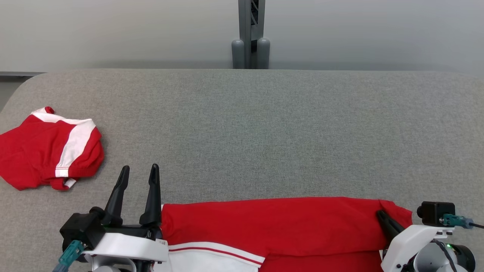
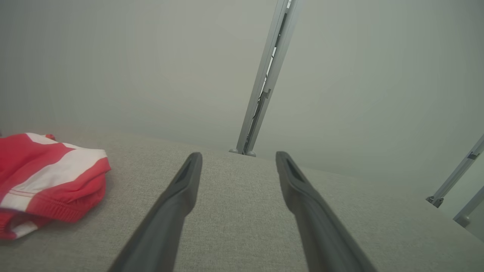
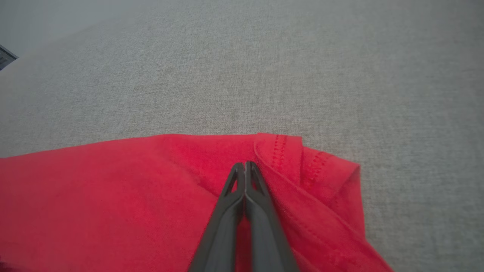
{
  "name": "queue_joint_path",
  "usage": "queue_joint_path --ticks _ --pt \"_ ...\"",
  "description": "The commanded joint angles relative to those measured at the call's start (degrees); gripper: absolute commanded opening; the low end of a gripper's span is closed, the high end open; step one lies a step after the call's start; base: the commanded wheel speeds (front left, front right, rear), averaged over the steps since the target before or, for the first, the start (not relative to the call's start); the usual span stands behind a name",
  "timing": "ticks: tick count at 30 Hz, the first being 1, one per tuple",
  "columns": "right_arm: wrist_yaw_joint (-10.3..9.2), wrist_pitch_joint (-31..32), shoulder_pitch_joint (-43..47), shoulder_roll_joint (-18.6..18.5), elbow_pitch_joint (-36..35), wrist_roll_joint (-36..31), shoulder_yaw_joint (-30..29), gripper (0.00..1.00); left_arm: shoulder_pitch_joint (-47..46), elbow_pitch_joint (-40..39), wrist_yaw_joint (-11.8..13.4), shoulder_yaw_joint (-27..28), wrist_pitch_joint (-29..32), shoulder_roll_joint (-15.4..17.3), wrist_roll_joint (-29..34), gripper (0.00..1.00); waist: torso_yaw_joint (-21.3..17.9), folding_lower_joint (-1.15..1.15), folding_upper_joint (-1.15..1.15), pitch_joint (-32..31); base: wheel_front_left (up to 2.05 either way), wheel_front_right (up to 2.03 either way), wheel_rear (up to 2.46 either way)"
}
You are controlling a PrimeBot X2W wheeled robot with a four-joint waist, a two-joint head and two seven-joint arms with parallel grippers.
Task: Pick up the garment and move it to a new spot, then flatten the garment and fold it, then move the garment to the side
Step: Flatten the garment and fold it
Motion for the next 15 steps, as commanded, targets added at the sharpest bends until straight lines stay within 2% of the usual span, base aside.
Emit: queue_joint_path --ticks 1,6,15 --pt "0.0 -0.3 -0.8 -0.1 0.7 -0.5 -0.6 0.0 -0.7 -0.1 -0.2 0.1 -0.1 0.2 0.2 1.0 -0.1 0.0 0.0 0.2 0.0 0.0 0.0" --pt "0.0 -0.6 -1.7 0.0 2.6 -3.0 -2.5 0.0 -1.0 0.3 -0.4 -0.1 -0.1 0.2 0.5 1.0 -0.1 0.0 0.0 0.4 0.0 0.0 0.0" --pt "-0.01 -0.7 -2.7 1.3 6.1 -7.3 -9.4 0.0 -0.8 0.7 -0.6 0.2 -0.1 0.2 0.8 1.0 -0.1 0.0 0.0 0.2 0.0 0.0 0.0"
